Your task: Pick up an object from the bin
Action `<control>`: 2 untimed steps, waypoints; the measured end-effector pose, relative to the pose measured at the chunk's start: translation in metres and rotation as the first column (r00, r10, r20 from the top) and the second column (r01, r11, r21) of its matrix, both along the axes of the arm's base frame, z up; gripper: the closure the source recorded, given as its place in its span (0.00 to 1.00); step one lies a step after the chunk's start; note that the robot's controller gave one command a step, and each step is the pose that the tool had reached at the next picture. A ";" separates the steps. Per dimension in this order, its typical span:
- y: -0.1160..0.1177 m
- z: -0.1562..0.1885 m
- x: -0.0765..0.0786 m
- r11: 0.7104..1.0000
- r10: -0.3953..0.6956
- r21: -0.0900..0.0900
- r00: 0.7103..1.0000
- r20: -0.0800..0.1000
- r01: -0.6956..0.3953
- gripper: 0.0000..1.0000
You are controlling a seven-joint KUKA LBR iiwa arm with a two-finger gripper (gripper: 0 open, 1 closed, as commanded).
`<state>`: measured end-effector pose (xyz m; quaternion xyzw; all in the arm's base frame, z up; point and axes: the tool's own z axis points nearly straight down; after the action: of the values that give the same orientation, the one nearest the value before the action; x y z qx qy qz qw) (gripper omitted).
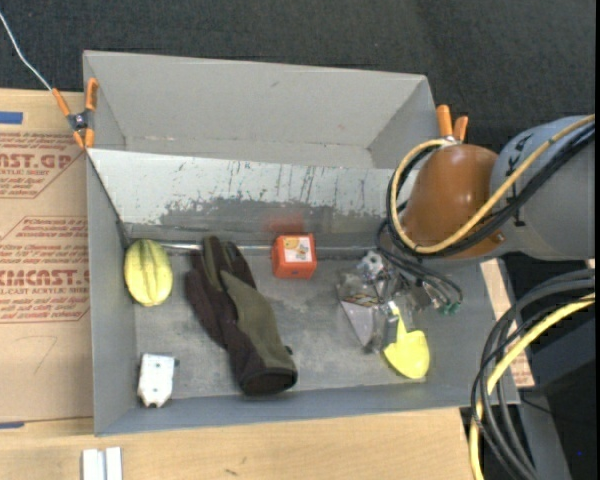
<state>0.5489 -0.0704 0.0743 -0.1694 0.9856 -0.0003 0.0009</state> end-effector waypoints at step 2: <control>0.000 0.000 0.000 1.000 0.000 0.000 1.000 0.000 0.000 1.00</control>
Offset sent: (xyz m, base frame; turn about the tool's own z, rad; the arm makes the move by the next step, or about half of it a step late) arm 0.0000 0.0000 0.0000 0.0000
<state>0.5489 -0.0703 0.0743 -0.1696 0.9855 -0.0005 0.0008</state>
